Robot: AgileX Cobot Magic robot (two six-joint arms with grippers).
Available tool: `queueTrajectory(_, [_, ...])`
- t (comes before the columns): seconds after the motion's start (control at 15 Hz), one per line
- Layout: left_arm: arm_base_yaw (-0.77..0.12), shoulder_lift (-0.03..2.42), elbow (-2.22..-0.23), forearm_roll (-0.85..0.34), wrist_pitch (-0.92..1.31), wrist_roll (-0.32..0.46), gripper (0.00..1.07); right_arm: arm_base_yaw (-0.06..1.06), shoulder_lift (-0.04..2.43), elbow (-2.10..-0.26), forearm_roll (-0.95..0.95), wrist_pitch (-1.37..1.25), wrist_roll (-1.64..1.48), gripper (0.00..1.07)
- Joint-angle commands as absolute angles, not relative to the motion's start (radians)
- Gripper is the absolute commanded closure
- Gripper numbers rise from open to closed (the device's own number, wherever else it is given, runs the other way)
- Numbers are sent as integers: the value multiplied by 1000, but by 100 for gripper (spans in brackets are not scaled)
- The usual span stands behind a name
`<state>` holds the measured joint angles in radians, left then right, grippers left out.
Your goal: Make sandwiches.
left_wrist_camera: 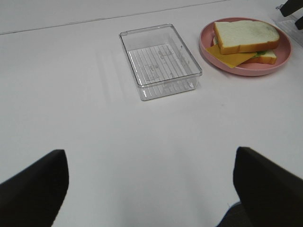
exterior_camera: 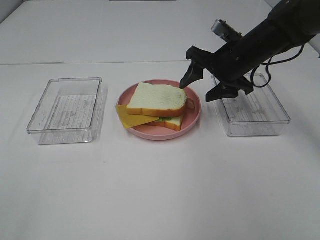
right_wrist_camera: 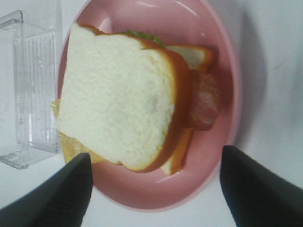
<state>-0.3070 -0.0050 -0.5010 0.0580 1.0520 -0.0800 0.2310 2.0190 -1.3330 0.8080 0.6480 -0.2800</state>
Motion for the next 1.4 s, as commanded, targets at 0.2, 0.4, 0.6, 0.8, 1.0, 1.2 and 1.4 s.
queueTrajectory(0.2, [-303, -13, -498, 58, 1047, -81, 17, 228, 1880, -1332, 460, 702, -92, 36])
queueTrajectory(0.4, [-303, -13, -498, 58, 1047, -81, 17, 228, 1750, -1332, 254, 829, -55, 36])
queueTrajectory(0.6, [-303, -13, -498, 58, 1047, -81, 17, 228, 1614, -1276, 183, 907, -54, 36])
queueTrajectory(0.8, [-303, -13, -498, 58, 1047, -81, 17, 228, 1422, -1127, 175, 932, -52, 36])
queueTrajectory(1.0, [-303, -13, -498, 58, 1047, -81, 17, 228, 1220, -1001, 168, 1007, -52, 36])
queueTrajectory(1.2, [-303, -13, -498, 58, 1047, -81, 17, 228, 866, -789, 159, 1113, -55, 36])
queueTrajectory(1.4, [-303, -13, -498, 58, 1047, -81, 17, 228, 651, -666, 92, 1120, -55, 36])
